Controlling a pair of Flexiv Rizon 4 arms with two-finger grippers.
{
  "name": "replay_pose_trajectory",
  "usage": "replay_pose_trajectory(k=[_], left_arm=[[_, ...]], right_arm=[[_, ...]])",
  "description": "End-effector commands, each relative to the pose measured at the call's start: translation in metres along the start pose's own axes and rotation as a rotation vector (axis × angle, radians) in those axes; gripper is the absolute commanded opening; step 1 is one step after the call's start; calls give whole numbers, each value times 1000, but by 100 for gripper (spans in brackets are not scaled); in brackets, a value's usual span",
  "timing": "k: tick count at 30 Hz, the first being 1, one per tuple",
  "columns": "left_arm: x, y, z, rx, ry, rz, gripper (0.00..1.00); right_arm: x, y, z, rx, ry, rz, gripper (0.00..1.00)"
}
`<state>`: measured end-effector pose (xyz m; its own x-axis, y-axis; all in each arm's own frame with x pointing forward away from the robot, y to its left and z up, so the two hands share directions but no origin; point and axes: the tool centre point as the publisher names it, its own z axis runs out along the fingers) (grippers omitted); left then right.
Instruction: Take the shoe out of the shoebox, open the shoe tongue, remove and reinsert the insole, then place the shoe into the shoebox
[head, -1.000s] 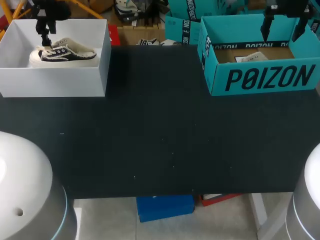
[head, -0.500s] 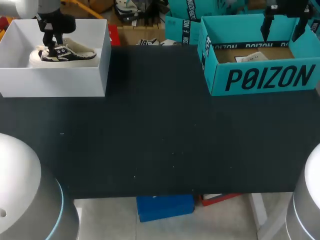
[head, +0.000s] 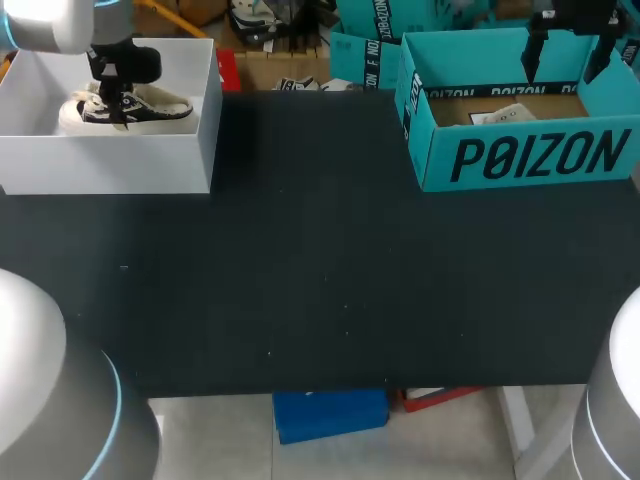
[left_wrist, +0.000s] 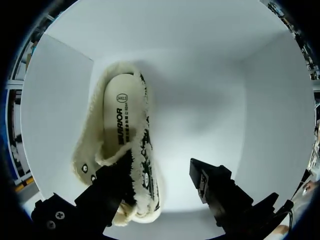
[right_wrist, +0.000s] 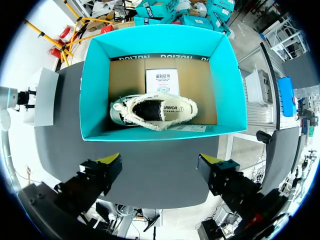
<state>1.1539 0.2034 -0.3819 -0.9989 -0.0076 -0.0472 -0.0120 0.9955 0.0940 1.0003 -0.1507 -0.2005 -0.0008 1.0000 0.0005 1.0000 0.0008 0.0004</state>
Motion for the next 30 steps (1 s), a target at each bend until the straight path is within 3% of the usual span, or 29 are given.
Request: replay_pose_trajectory(k=[1, 4, 19, 20, 23, 30], left_arm=[[-11, -1, 9, -7, 10, 3, 59], [-12, -1, 14, -11, 14, 4, 48], [-9, -8, 28, -31, 24, 13, 38], [-9, -8, 28, -32, 25, 13, 36], [-9, -8, 33, -41, 33, 4, 0], [-10, -8, 30, -41, 35, -22, 0]], right_arm=[[0, 0, 0, 1, 0, 0, 100], [0, 0, 0, 1, 0, 0, 100], [0, 0, 0, 1, 0, 0, 100], [0, 0, 0, 1, 0, 0, 100], [0, 0, 0, 1, 0, 0, 100], [0, 0, 0, 1, 0, 0, 100]])
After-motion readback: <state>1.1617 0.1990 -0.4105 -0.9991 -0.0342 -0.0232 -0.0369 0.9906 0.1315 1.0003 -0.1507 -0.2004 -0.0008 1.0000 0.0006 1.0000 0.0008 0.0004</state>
